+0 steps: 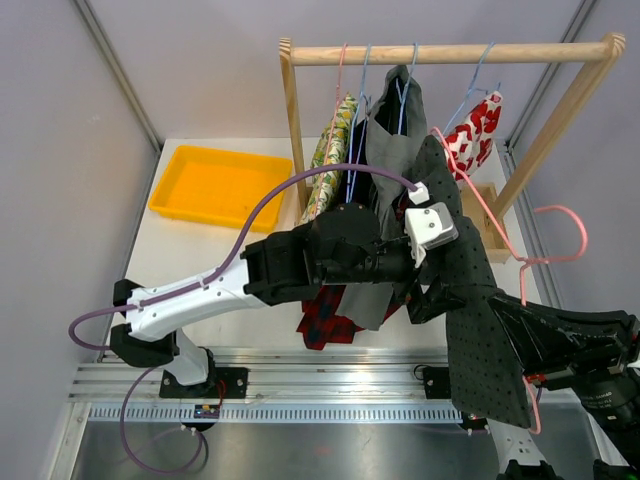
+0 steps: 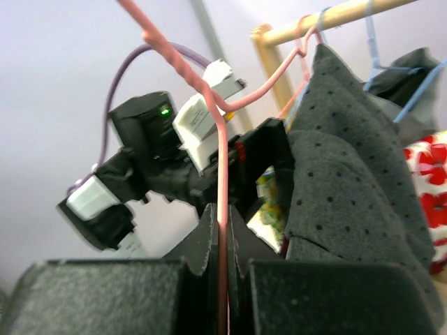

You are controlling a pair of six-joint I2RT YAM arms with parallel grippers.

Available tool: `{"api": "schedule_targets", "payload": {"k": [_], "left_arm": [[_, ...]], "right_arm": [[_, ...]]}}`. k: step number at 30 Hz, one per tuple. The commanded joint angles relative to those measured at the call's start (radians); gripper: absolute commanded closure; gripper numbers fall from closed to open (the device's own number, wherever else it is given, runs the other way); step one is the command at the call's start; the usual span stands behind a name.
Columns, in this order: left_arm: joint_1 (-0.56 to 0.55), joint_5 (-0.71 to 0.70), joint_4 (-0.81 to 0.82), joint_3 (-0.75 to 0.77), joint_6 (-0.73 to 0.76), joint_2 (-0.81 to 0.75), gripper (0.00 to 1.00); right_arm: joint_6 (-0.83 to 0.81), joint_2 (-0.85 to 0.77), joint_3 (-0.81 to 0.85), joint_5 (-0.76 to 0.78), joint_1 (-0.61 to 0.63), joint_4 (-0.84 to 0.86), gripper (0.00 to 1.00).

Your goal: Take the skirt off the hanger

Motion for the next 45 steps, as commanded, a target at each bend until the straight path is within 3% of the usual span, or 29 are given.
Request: {"api": "schedule_targets", "payload": {"k": [1,3,4,5,6,8,9,10,15,18,23,27,35,40,45], "left_arm": [[-0.016,-0.008,0.143,-0.012,-0.014,-0.035,0.01],[-0.020,-0.007,0.172,-0.029,-0.020,-0.036,0.02],[-0.022,-0.019,0.180,-0.035,-0.026,-0.038,0.10],[-0.024,-0.022,0.189,-0.044,-0.029,-0.041,0.22],[-0.025,-0.030,0.201,-0.052,-0.032,-0.045,0.48],[-0.030,-0.045,0.237,-0.089,-0.046,-0.062,0.74],[-0.030,-0.044,0.247,-0.101,-0.052,-0.070,0.94],[-0.033,-0.039,0.264,-0.126,-0.063,-0.088,1.00],[-0.069,-0.045,0.243,-0.216,-0.078,-0.162,1.00],[-0.169,-0.105,0.208,-0.311,-0.086,-0.239,1.00],[-0.348,-0.280,0.160,-0.524,-0.169,-0.401,1.00],[-0.463,-0.428,0.081,-0.661,-0.306,-0.479,1.00],[-0.586,-0.703,-0.102,-0.818,-0.531,-0.621,1.00],[-0.606,-0.879,-0.283,-0.694,-0.531,-0.647,1.00],[-0.605,-1.083,-0.659,-0.116,-0.357,-0.364,1.00]], "right_arm": [[0.111,0.003,-0.020,-0.127,0.000,0.197,1.00],[0.128,-0.002,-0.025,-0.131,0.000,0.219,1.00],[0.134,-0.002,-0.026,-0.131,0.000,0.225,1.00],[0.139,0.000,-0.026,-0.131,0.000,0.237,1.00],[0.145,0.000,-0.026,-0.132,0.000,0.245,1.00],[0.160,-0.002,-0.040,-0.135,0.000,0.266,1.00],[0.159,-0.003,-0.048,-0.129,0.000,0.266,1.00],[0.157,-0.003,-0.052,-0.115,0.000,0.268,1.00],[0.079,0.023,-0.020,-0.023,0.000,0.240,1.00],[-0.010,0.084,0.064,0.107,0.000,0.176,1.00],[-0.137,0.185,0.227,0.354,0.013,0.095,1.00],[-0.191,0.236,0.300,0.458,0.018,0.095,1.00],[-0.309,0.366,0.474,0.633,0.023,0.046,1.00],[-0.392,0.409,0.512,0.891,0.056,0.001,1.00],[-0.352,0.391,0.391,0.890,0.056,-0.033,1.00]]}}
